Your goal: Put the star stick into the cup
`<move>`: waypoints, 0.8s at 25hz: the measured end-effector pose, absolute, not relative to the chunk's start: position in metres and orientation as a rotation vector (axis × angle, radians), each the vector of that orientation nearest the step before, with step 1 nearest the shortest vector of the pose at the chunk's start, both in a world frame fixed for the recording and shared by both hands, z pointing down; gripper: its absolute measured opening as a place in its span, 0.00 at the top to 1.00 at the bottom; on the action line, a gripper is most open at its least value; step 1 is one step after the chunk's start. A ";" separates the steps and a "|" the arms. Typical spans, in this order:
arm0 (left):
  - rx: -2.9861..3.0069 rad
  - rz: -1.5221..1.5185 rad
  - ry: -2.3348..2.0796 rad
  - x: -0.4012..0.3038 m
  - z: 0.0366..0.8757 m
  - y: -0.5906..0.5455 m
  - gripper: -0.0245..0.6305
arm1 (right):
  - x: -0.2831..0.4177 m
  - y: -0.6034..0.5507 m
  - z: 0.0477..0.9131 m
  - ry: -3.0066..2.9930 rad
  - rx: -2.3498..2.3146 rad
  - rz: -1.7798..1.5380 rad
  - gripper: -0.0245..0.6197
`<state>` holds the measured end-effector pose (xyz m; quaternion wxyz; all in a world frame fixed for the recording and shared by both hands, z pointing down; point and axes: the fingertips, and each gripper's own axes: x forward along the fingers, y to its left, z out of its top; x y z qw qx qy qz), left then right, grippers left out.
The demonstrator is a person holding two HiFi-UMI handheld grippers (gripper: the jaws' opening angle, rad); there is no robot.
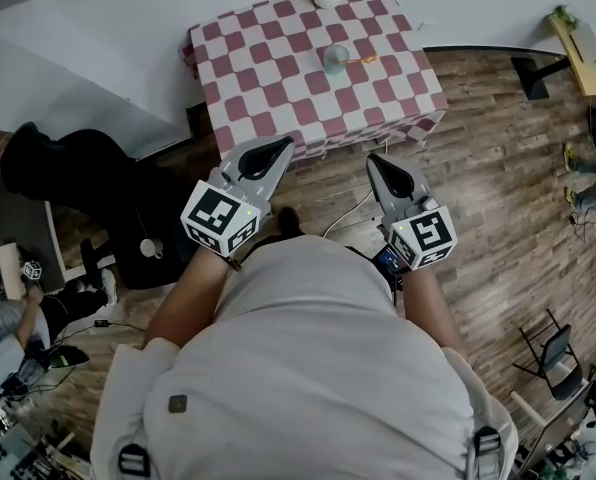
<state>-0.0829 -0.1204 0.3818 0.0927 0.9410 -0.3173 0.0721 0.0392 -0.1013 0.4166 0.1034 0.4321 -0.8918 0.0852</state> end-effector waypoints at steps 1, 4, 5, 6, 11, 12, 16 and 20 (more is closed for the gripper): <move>2.795 0.212 -0.946 -0.077 0.380 -0.116 0.96 | 0.046 -0.096 0.416 -2.637 1.273 0.252 0.95; 2.791 0.209 -0.969 -0.060 0.380 -0.101 0.96 | 0.065 -0.078 0.410 -2.667 1.256 0.237 0.95; 2.786 0.208 -0.976 -0.054 0.381 -0.096 0.96 | 0.072 -0.071 0.408 -2.676 1.252 0.228 0.95; 2.781 0.207 -0.983 -0.048 0.382 -0.091 0.96 | 0.079 -0.065 0.407 -2.684 1.248 0.222 0.95; 2.776 0.192 -1.012 -0.020 0.382 -0.059 0.96 | 0.109 -0.035 0.400 -2.714 1.222 0.220 0.95; 2.774 0.183 -1.020 -0.016 0.382 -0.052 0.96 | 0.114 -0.029 0.401 -2.720 1.214 0.223 0.95; 2.755 0.169 -1.058 -0.003 0.385 -0.023 0.96 | 0.128 -0.003 0.405 -2.739 1.168 0.219 0.95; 2.736 0.167 -1.093 0.006 0.390 0.008 0.96 | 0.140 0.024 0.407 -2.758 1.143 0.212 0.95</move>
